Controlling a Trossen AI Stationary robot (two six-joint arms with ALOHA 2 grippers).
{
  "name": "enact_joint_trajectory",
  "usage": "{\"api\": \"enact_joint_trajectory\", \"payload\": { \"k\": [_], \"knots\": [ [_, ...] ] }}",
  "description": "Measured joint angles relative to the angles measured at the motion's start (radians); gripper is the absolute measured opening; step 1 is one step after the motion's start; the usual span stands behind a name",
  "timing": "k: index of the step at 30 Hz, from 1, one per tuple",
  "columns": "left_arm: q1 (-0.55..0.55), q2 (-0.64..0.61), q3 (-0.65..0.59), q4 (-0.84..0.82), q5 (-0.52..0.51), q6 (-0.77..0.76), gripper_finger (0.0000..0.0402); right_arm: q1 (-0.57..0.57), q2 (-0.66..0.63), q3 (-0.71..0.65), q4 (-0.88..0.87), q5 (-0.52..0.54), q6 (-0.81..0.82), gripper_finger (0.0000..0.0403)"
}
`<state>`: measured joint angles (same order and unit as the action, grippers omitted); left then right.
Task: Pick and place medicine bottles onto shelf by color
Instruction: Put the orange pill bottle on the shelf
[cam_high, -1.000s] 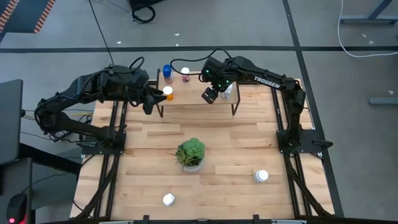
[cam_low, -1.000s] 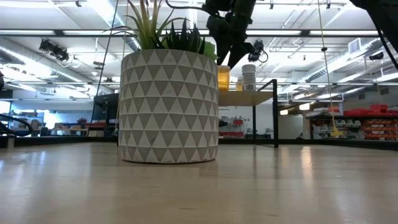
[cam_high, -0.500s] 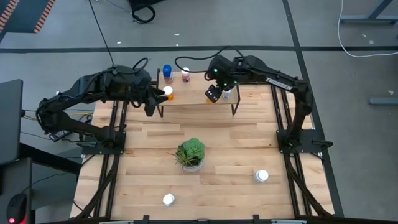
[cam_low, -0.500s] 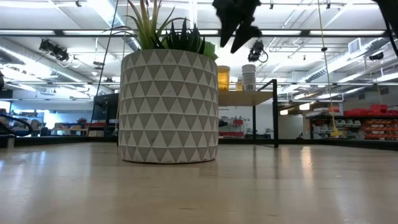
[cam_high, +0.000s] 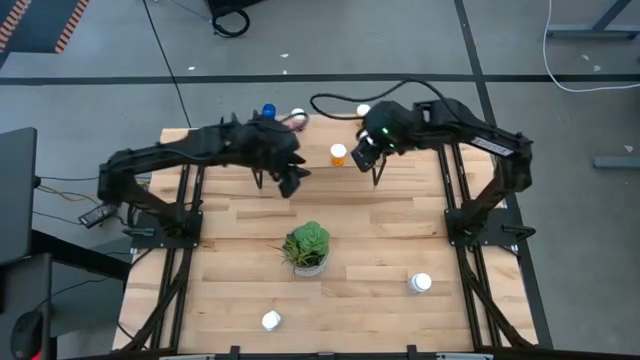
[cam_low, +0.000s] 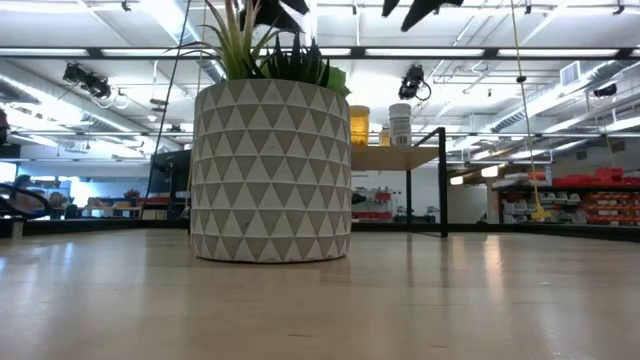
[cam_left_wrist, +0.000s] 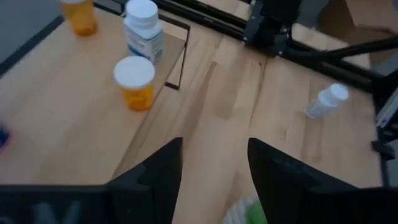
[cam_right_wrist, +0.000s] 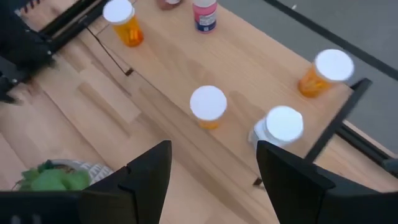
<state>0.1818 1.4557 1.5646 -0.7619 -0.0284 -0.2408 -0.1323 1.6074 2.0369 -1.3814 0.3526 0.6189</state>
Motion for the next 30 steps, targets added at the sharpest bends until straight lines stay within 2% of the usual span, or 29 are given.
{"api": "enact_joint_trajectory", "payload": {
  "k": [3,8,12,17,22,30],
  "knots": [
    [-0.003,0.058,0.000,0.054,0.018,0.056,0.0194,0.063,-0.030,0.000,-0.042,0.067,0.054,0.0244],
    [-0.003,0.143,0.000,0.147,0.117,0.136,0.0193,0.166,-0.080,0.000,-0.131,0.162,0.148,0.0244],
    [-0.006,0.197,0.000,0.218,0.121,0.174,0.0181,0.245,-0.113,0.000,-0.194,0.228,0.222,0.0244],
    [0.001,0.268,0.000,0.287,0.121,0.179,0.0169,0.323,-0.151,0.000,-0.190,0.284,0.252,0.0244],
    [0.015,0.328,-0.002,0.285,0.119,0.156,0.0165,0.359,-0.174,0.000,-0.190,0.329,0.269,0.0244],
    [0.023,0.376,-0.001,0.398,0.111,0.196,0.0166,0.364,-0.177,0.000,-0.190,0.390,0.278,0.0244]
  ]
}}
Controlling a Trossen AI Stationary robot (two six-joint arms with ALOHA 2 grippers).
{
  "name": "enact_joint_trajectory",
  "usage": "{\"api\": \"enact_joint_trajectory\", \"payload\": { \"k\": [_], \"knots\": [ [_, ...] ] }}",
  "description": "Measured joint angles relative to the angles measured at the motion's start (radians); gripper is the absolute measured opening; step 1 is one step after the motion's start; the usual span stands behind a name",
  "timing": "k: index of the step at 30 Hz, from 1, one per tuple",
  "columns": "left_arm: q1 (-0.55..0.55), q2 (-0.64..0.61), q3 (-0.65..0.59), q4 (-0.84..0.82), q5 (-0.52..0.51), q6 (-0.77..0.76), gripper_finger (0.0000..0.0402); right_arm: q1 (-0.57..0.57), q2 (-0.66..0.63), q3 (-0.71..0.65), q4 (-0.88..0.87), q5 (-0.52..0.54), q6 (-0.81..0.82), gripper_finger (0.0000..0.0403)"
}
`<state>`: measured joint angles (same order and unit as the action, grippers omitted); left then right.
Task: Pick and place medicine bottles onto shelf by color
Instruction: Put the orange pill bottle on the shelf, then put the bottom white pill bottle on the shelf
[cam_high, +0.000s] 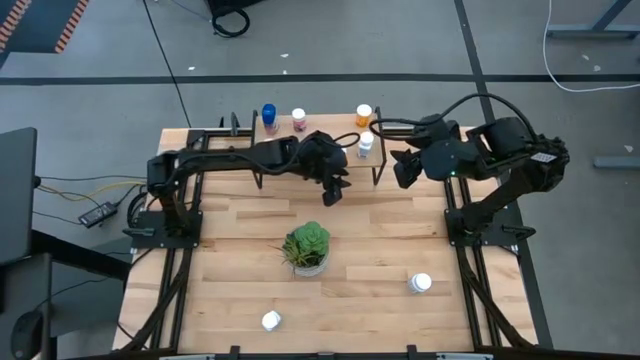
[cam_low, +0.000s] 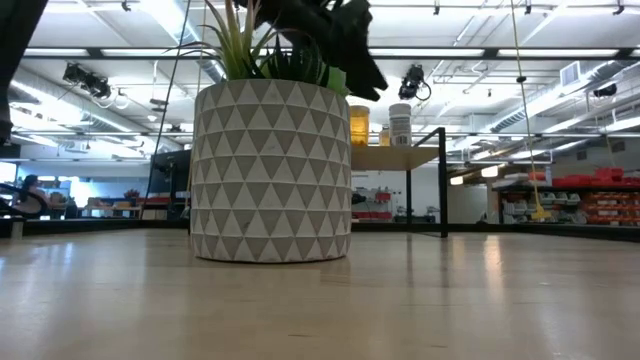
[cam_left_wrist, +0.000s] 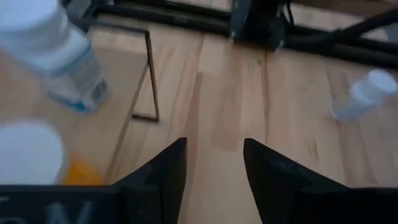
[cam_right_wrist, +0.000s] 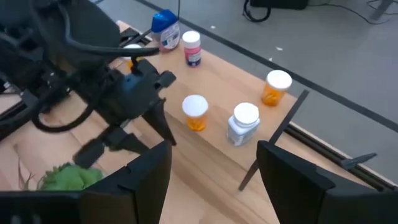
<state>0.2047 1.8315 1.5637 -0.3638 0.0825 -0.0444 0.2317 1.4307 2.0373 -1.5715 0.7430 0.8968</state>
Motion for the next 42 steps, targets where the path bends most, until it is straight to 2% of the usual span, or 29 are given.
{"api": "enact_joint_trajectory", "payload": {
  "k": [8,36,42],
  "knots": [
    [0.038,0.023,-0.001,0.003,-0.042,0.004,0.0165,0.000,0.000,0.000,0.000,0.009,0.020,0.0244],
    [0.113,0.028,0.000,-0.039,-0.044,0.004,0.0167,0.000,0.001,0.000,0.000,0.008,0.024,0.0244],
    [0.095,0.000,0.000,-0.104,-0.017,-0.073,0.0167,0.000,0.001,0.000,0.000,0.008,0.020,0.0244]
  ]
}}
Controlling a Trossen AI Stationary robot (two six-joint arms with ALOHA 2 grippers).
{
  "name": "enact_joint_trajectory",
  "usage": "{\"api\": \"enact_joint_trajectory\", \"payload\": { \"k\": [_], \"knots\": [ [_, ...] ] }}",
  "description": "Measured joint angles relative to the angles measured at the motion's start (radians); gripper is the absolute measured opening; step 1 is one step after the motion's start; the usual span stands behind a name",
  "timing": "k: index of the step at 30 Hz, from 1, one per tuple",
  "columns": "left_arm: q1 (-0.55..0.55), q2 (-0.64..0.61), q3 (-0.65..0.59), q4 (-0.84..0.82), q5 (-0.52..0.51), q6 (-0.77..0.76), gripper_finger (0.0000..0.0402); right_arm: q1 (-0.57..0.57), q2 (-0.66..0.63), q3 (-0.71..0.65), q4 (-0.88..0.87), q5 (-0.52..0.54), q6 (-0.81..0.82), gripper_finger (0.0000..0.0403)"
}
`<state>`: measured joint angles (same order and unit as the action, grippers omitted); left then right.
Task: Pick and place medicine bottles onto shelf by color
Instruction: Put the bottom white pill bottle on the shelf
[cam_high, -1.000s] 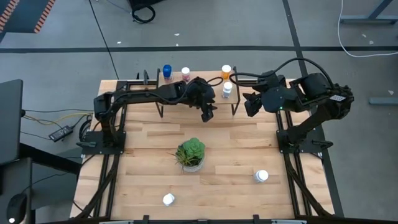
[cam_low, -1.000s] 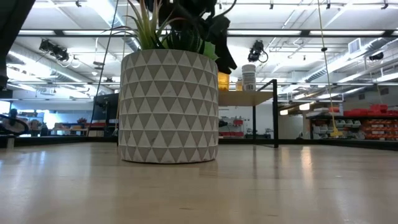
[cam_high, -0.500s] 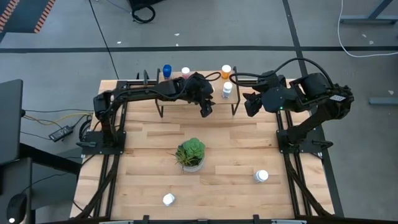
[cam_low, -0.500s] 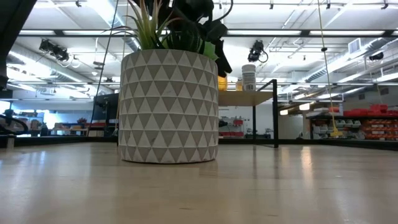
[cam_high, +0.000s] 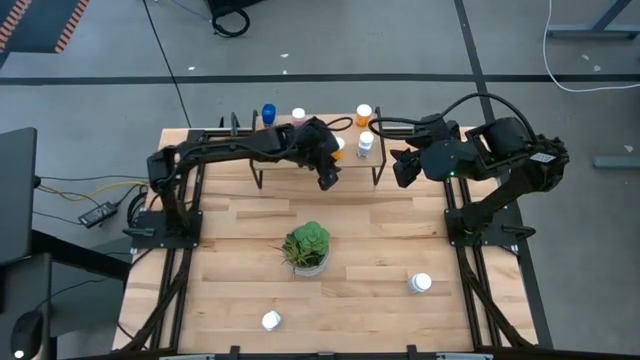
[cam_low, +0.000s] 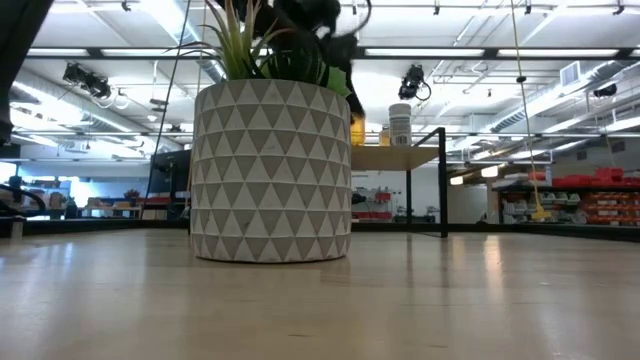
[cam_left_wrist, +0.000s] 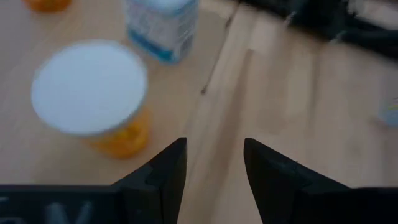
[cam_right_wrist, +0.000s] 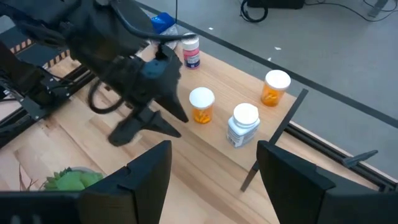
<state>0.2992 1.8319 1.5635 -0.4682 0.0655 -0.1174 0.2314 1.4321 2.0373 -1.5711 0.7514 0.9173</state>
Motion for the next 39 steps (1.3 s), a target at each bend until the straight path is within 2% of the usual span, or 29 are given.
{"api": "enact_joint_trajectory", "payload": {
  "k": [4,10,17,22,29,33,39],
  "knots": [
    [-0.032,-0.092,0.001,-0.048,0.019,-0.028,0.0167,0.000,0.000,0.000,0.000,0.000,-0.015,0.0244],
    [-0.111,-0.261,0.002,-0.216,0.021,-0.108,0.0167,0.000,0.000,0.000,0.000,0.000,-0.078,0.0244],
    [-0.268,-0.379,0.002,-0.400,0.021,-0.284,0.0167,0.000,0.000,0.000,0.000,0.003,-0.106,0.0244],
    [-0.399,-0.399,0.002,-0.457,0.018,-0.420,0.0163,0.000,0.000,0.000,0.000,0.003,-0.082,0.0244],
    [-0.585,-0.404,0.002,-0.561,0.015,-0.419,0.0153,0.000,0.000,0.000,0.000,-0.001,-0.028,0.0244],
    [-0.681,-0.407,0.001,-0.656,0.008,-0.522,0.0159,0.000,0.000,0.000,0.000,-0.009,0.044,0.0244],
    [-0.810,-0.381,0.000,-0.646,-0.110,-0.721,0.0196,0.000,0.006,0.000,0.000,-0.034,0.069,0.0244]
  ]
}}
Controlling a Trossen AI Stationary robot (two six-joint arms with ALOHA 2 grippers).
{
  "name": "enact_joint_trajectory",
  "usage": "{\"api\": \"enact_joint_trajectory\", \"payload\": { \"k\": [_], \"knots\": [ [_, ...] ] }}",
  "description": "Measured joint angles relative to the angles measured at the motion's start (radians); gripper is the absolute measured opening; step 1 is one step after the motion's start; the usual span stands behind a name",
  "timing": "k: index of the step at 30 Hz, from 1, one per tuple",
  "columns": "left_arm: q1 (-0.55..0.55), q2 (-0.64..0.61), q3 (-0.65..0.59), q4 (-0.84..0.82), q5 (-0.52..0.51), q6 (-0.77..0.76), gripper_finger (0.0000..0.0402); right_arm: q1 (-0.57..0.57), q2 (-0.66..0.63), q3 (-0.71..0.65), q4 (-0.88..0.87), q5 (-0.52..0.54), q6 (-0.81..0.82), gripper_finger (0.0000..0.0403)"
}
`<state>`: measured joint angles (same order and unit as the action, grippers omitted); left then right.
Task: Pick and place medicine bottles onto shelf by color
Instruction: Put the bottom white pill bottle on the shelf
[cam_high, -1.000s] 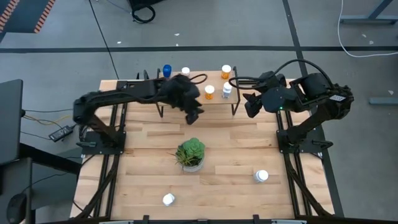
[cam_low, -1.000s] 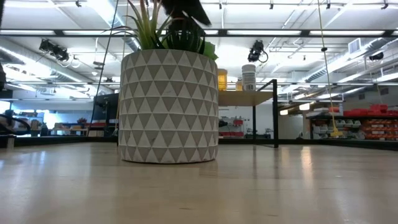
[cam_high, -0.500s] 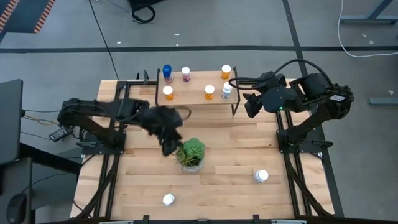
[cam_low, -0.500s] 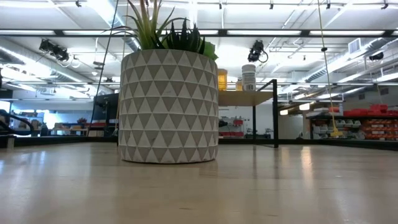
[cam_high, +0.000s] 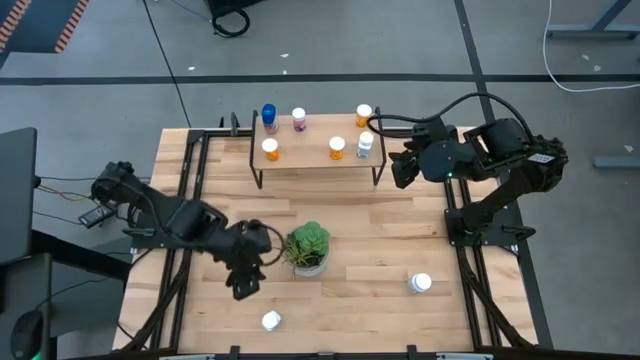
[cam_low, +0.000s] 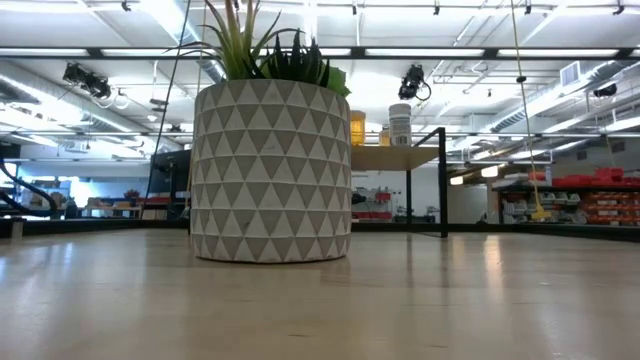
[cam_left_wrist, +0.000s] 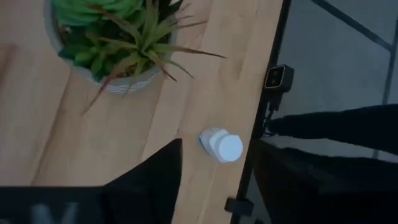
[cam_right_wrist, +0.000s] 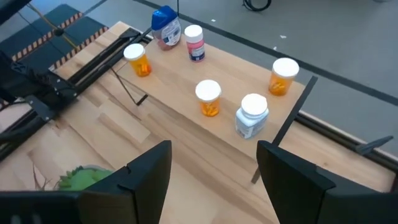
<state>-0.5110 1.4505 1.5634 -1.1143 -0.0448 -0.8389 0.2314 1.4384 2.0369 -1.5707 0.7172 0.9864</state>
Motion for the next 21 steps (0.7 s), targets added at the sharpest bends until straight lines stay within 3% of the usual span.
{"api": "enact_joint_trajectory", "payload": {
  "k": [9,15,21],
  "knots": [
    [-0.110,0.123,0.000,0.006,0.011,-0.313,0.0285,0.001,0.008,0.000,0.000,-0.019,0.001,0.0244],
    [-0.131,0.263,0.000,0.024,0.026,-0.470,0.0323,0.001,0.008,0.000,0.001,-0.037,-0.122,0.0244],
    [-0.115,0.371,0.000,0.115,0.109,-0.595,0.0344,0.001,0.008,0.000,0.000,-0.089,-0.253,0.0244]
  ]
}}
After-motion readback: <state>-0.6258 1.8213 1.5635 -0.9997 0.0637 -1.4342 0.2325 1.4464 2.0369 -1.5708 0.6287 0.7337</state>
